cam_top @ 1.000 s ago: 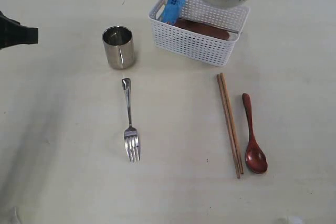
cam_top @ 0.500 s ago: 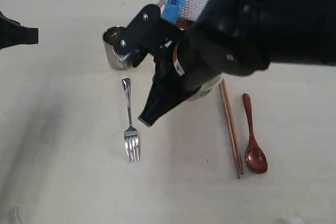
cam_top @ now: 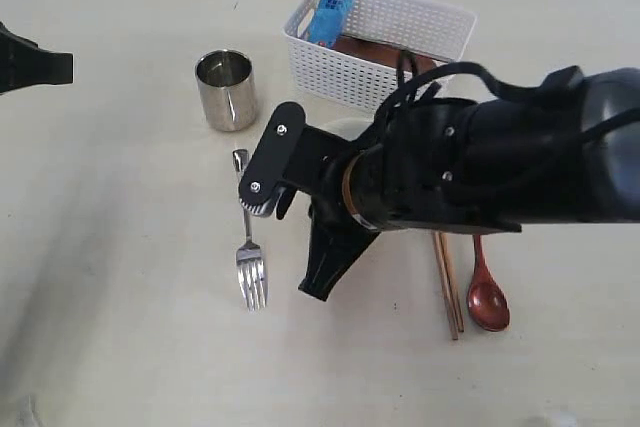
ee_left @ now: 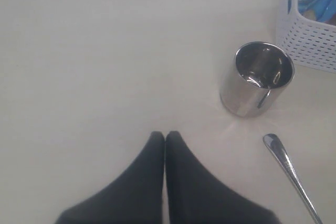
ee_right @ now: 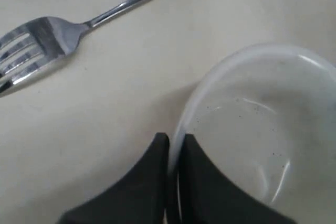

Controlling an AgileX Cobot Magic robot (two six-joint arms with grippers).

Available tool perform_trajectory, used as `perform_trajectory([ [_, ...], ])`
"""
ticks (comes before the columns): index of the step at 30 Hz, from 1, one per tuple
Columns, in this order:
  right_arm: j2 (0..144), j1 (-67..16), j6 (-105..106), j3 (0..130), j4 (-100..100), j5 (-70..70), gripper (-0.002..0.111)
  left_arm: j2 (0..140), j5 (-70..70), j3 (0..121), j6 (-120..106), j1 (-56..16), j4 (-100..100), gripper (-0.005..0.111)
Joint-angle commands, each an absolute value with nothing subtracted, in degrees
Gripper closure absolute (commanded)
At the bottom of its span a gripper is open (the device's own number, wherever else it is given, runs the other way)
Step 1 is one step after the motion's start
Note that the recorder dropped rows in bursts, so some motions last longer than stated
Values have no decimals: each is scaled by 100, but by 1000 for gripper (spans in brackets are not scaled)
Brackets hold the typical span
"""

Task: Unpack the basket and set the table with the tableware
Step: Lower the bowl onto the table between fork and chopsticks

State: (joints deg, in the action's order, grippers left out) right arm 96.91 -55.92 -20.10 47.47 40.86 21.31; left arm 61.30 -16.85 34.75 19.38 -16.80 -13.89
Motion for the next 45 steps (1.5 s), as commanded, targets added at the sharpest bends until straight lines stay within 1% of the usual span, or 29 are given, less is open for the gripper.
perform_trajectory([
  [1,9894,-5617,-2189,4725,4387,1940,109,6131,-1708,3442,1929,-1719,-1330,106],
  [6,9898,-5675,-2273,4725,4349,1979,109,6131,-1696,3442,1929,-1719,-1330,106],
  [14,9898,-6124,-2403,4725,4333,2034,109,6131,-1696,3442,1929,-1719,-1330,106],
  [21,9908,-6124,-2467,4725,4333,2302,108,6131,-1696,3442,1929,-1719,-1330,106],
  [32,9908,-6124,-2444,4725,4203,2277,108,6131,-1706,3442,1929,-1719,-1330,106],
  [34,9908,-6124,-2444,4725,4175,2277,101,6131,-1706,3442,1929,-1719,-1330,106],
  [38,9908,-6124,-2444,4725,4175,2277,71,6131,-1706,3442,1929,-1719,-1330,106],
  [39,9908,-6124,-2444,4725,4175,2277,68,6131,-1706,3442,1929,-1719,-1330,106],
  [40,9908,-6124,-2444,4725,4175,2264,66,6131,-1706,3442,1929,-1719,-1330,106],
  [43,9749,-6124,-2578,4787,4175,2338,66,6131,-1466,3442,1893,-1719,-1330,106],
  [45,9377,-6124,-2713,4918,4009,2607,66,6131,-893,3442,1583,-1719,-1330,106],
])
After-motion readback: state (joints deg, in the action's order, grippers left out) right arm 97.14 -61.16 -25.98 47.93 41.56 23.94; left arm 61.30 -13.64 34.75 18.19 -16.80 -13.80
